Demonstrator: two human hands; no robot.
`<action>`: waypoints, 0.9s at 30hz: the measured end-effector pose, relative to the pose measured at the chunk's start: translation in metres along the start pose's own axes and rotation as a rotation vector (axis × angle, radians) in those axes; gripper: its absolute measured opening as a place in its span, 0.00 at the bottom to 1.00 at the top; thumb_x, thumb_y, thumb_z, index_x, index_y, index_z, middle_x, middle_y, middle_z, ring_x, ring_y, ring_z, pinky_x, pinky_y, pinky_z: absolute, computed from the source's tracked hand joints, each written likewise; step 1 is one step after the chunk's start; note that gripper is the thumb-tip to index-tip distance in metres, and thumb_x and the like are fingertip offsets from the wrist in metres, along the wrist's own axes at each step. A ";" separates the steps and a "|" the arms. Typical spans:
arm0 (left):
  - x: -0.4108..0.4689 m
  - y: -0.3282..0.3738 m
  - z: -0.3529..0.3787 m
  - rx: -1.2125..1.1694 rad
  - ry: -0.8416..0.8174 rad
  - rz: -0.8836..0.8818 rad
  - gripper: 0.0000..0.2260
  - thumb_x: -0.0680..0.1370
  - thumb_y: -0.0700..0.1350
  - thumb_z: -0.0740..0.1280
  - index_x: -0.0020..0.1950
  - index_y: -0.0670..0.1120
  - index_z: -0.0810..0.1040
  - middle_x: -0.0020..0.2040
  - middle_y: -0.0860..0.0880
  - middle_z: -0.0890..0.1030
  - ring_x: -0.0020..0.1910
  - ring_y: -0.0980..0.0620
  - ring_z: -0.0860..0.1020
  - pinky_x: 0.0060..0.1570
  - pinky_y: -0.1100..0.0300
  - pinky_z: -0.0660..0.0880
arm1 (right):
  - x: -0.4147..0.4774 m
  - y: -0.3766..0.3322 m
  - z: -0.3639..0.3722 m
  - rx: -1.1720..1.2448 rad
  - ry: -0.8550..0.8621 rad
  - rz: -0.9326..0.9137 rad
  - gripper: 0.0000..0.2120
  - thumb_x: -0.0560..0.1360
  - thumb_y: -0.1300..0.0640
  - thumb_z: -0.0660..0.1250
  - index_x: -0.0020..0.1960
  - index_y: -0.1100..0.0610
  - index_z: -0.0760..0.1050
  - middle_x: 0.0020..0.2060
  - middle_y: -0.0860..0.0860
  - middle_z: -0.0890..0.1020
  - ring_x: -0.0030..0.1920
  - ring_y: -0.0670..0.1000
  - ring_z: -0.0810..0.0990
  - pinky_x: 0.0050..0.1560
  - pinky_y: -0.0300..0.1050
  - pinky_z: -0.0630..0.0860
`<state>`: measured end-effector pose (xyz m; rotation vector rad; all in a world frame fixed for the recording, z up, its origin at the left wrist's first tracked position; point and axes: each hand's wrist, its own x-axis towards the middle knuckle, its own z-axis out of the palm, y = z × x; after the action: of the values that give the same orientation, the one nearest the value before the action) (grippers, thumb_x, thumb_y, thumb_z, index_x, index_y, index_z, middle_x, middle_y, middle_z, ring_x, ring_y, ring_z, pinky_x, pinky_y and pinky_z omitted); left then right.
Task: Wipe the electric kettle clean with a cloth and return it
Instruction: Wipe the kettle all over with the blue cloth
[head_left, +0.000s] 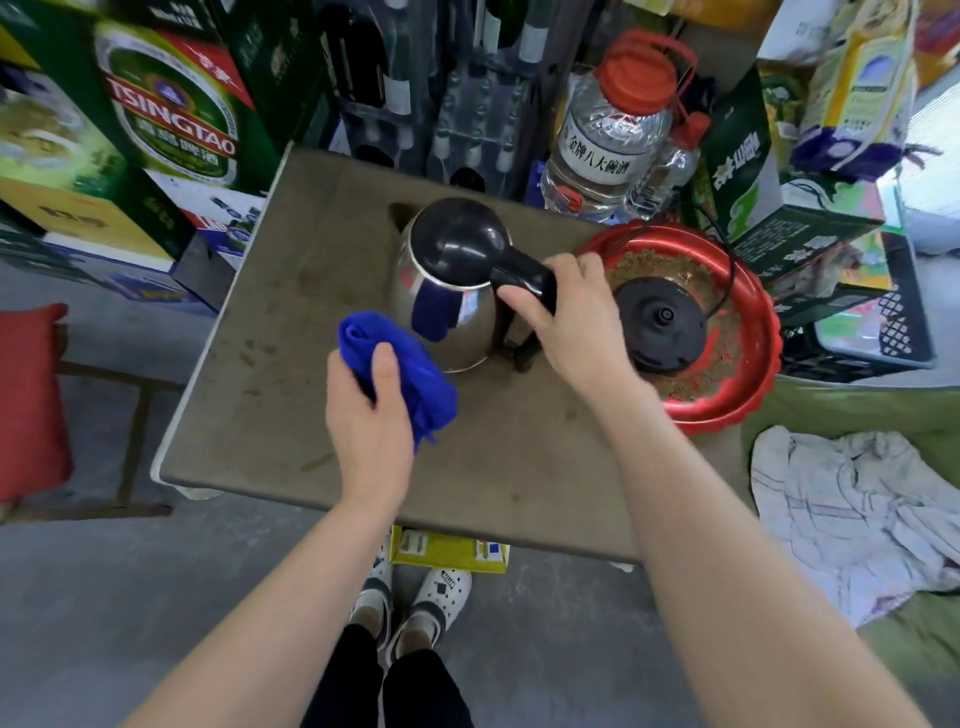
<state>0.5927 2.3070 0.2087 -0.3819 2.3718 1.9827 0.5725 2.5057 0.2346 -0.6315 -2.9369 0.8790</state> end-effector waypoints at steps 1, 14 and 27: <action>0.000 -0.001 0.007 0.041 -0.021 0.065 0.06 0.82 0.50 0.61 0.57 0.50 0.73 0.52 0.51 0.78 0.51 0.58 0.77 0.56 0.55 0.73 | -0.006 -0.006 0.008 0.089 0.027 0.062 0.25 0.77 0.38 0.67 0.62 0.58 0.73 0.56 0.54 0.72 0.51 0.54 0.73 0.51 0.47 0.69; 0.049 -0.060 0.078 0.405 -0.077 0.204 0.34 0.73 0.38 0.72 0.76 0.43 0.62 0.74 0.42 0.63 0.70 0.42 0.68 0.71 0.47 0.67 | -0.017 -0.019 0.041 0.688 0.234 0.198 0.29 0.68 0.47 0.78 0.65 0.45 0.70 0.56 0.45 0.78 0.57 0.41 0.77 0.56 0.37 0.75; 0.066 -0.052 0.024 0.441 -0.201 -0.315 0.27 0.69 0.47 0.78 0.63 0.42 0.72 0.58 0.44 0.80 0.55 0.43 0.78 0.53 0.54 0.74 | -0.019 -0.019 0.045 0.789 0.311 0.199 0.27 0.70 0.55 0.78 0.66 0.43 0.76 0.61 0.44 0.81 0.63 0.45 0.79 0.68 0.51 0.75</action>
<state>0.5362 2.3111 0.1419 -0.4718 2.3523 1.2615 0.5777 2.4602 0.2083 -0.8776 -2.0255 1.6334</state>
